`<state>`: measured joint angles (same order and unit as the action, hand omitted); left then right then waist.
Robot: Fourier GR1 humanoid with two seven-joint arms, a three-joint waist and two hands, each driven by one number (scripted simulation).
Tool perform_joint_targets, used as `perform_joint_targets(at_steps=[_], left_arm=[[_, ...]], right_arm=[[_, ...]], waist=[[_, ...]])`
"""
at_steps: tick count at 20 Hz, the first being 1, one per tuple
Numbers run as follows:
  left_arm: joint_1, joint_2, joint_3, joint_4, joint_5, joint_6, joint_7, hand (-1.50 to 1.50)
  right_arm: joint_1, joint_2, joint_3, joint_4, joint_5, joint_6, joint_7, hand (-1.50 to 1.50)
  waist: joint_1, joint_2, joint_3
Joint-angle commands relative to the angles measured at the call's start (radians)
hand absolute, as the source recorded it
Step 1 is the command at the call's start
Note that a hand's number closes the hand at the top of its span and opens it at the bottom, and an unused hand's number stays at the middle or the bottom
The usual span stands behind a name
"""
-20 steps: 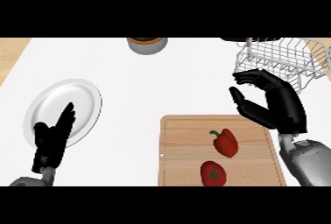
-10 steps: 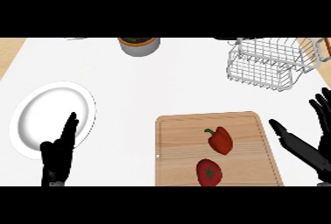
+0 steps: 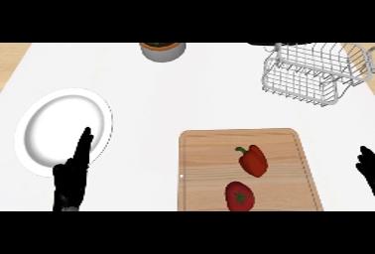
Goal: Pick the tomato from the cutting board and place it in the tiered basket
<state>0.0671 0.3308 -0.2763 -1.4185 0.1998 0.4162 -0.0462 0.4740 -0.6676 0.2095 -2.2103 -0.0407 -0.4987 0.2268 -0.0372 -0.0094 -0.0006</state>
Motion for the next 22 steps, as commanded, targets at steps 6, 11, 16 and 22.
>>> perform_joint_targets(at_steps=[6, 11, 16, 22], left_arm=[[0.009, -0.013, -0.017, 0.019, 0.003, -0.022, 0.028, 0.00], [-0.013, -0.038, -0.047, -0.001, -0.015, -0.016, 0.072, 0.00], [-0.003, -0.041, -0.053, 0.007, -0.032, -0.019, 0.057, 0.00], [0.006, -0.035, -0.048, 0.006, -0.029, -0.048, 0.033, 0.00]], right_arm=[[0.116, -0.306, 0.049, -0.249, 0.359, 0.079, 0.460, -1.50], [0.020, -0.292, 0.127, -0.309, 0.505, 0.053, 0.713, -1.50], [-0.119, -0.307, 0.230, -0.240, 0.575, 0.082, 0.835, -1.50], [-0.280, -0.296, 0.358, -0.165, 0.622, 0.218, 1.025, -1.50]], waist=[[0.029, 0.012, -0.009], [0.045, 0.011, -0.007], [0.056, 0.010, -0.005], [0.078, 0.013, -0.007]])
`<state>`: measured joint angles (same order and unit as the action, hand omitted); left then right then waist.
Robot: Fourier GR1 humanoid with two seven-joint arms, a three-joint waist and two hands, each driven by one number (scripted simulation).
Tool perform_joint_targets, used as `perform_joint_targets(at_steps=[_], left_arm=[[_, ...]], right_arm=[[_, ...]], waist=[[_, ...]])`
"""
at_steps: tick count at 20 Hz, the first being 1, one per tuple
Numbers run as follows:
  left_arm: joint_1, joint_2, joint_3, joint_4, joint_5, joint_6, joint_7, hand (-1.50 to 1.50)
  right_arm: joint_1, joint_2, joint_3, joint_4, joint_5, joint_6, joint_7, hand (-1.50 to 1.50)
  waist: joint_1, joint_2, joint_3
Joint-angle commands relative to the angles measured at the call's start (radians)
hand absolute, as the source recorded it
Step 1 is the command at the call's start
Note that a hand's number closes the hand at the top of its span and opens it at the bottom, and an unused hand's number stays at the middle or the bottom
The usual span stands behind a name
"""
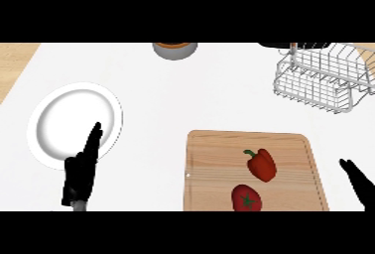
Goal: Pick the tomato from the cutting board and place it in the tiered basket
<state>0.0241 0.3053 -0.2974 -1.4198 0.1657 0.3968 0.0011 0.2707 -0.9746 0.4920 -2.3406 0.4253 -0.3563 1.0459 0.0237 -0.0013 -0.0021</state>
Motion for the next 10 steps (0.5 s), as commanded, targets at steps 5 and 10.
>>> perform_joint_targets(at_steps=[5, 10], left_arm=[[0.052, -0.016, -0.014, 0.011, 0.008, -0.027, -0.010, 0.00], [-0.001, -0.033, -0.023, -0.003, -0.011, -0.006, 0.068, 0.00]], right_arm=[[-0.154, 0.137, 0.212, 0.022, 0.259, 0.164, 0.321, -1.50], [-0.251, 0.341, 0.323, 0.126, 0.341, 0.241, 0.368, -1.50]], waist=[[0.005, 0.002, -0.003], [-0.005, 0.002, -0.001]])
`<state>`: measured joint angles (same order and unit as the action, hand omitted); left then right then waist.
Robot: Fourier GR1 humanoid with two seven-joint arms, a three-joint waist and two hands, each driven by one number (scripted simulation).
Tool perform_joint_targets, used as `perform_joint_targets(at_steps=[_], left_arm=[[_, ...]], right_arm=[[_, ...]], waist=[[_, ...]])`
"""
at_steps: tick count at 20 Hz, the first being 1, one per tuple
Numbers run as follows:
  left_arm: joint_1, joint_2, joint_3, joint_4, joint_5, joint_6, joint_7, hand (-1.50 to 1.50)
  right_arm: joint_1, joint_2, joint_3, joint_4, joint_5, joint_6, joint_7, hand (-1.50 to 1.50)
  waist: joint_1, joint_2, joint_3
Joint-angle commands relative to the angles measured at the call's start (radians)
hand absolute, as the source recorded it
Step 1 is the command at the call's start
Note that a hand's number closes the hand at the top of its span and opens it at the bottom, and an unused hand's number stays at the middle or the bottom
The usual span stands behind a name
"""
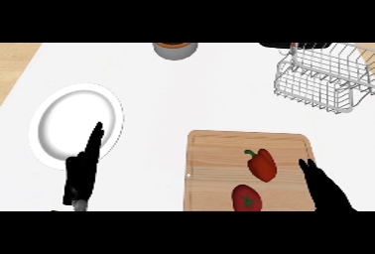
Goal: Pick the tomato from the cutting board and place it in the tiered basket
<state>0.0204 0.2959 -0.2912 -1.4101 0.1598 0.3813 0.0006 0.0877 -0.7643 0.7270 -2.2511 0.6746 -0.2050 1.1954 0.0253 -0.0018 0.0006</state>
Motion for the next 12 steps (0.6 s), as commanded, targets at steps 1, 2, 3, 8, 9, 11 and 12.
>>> perform_joint_targets(at_steps=[1, 2, 3, 8, 9, 11, 12], left_arm=[[0.012, -0.025, -0.019, 0.012, -0.007, 0.000, 0.018, 0.00], [-0.009, -0.010, 0.009, 0.024, 0.006, -0.005, 0.028, 0.00], [0.022, -0.027, -0.005, 0.034, -0.001, -0.001, 0.008, 0.00], [0.024, -0.025, 0.002, 0.021, -0.004, 0.001, 0.012, 0.00], [0.022, -0.016, 0.006, 0.019, 0.004, -0.014, 0.017, 0.00], [0.017, -0.010, 0.010, 0.014, -0.001, -0.013, 0.027, 0.00], [0.014, -0.024, 0.018, 0.060, -0.003, -0.017, -0.022, 0.00]], right_arm=[[-0.068, 0.177, 0.118, 0.042, 0.136, 0.093, 0.235, -1.50], [-0.132, 0.216, 0.093, 0.041, 0.094, 0.159, 0.277, -1.50], [-0.121, 0.228, 0.102, 0.052, 0.130, 0.159, 0.270, -1.50], [-0.089, 0.306, 0.133, 0.162, 0.139, 0.228, 0.279, -1.50], [-0.090, 0.297, 0.097, 0.154, 0.096, 0.269, 0.287, -1.50], [-0.095, 0.323, 0.072, 0.166, 0.084, 0.304, 0.292, -1.50], [-0.090, 0.360, 0.089, 0.190, 0.109, 0.290, 0.292, -1.50]], waist=[[-0.013, 0.001, -0.004], [-0.001, 0.005, -0.005], [-0.012, 0.003, -0.004], [-0.016, 0.003, -0.005], [-0.015, 0.005, -0.005], [-0.016, 0.005, -0.004], [-0.022, 0.005, -0.005]])
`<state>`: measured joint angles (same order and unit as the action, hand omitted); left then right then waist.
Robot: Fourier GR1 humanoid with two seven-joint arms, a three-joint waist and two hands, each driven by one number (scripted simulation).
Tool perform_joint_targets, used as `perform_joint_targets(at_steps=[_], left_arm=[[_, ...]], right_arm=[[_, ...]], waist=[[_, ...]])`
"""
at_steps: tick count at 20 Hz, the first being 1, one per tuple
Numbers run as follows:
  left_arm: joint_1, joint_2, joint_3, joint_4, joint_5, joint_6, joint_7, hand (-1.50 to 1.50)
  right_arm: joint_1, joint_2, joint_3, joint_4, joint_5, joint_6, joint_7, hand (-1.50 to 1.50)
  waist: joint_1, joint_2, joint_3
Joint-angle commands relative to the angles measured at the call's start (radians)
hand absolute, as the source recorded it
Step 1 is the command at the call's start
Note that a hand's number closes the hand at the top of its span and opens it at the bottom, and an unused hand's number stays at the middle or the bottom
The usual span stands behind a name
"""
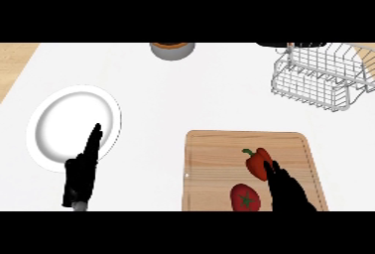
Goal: Pick the tomato from the cutting board and place it in the tiered basket
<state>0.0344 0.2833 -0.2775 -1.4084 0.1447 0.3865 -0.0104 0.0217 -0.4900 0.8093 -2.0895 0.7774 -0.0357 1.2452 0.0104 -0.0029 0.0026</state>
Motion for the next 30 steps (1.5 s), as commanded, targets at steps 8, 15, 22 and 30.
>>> perform_joint_targets(at_steps=[8, 15, 22, 30], left_arm=[[0.016, -0.042, -0.030, 0.004, -0.019, 0.008, 0.037, 0.00], [0.019, -0.056, -0.003, 0.062, -0.019, 0.001, 0.002, 0.00], [0.025, -0.013, 0.029, 0.034, -0.014, -0.040, 0.009, 0.00], [0.014, -0.050, 0.007, -0.031, -0.043, -0.013, 0.078, 0.00]], right_arm=[[-0.095, 0.214, -0.080, 0.124, -0.016, 0.235, 0.225, -1.50], [-0.023, 0.263, -0.113, 0.158, 0.003, 0.263, 0.176, -1.50], [0.022, 0.317, -0.143, 0.230, 0.043, 0.271, 0.115, -1.50], [0.059, 0.352, -0.200, 0.293, 0.097, 0.250, -0.010, 1.50]], waist=[[-0.001, 0.006, -0.005], [-0.016, 0.005, -0.004], [-0.012, 0.004, -0.004], [-0.011, 0.002, -0.002]])
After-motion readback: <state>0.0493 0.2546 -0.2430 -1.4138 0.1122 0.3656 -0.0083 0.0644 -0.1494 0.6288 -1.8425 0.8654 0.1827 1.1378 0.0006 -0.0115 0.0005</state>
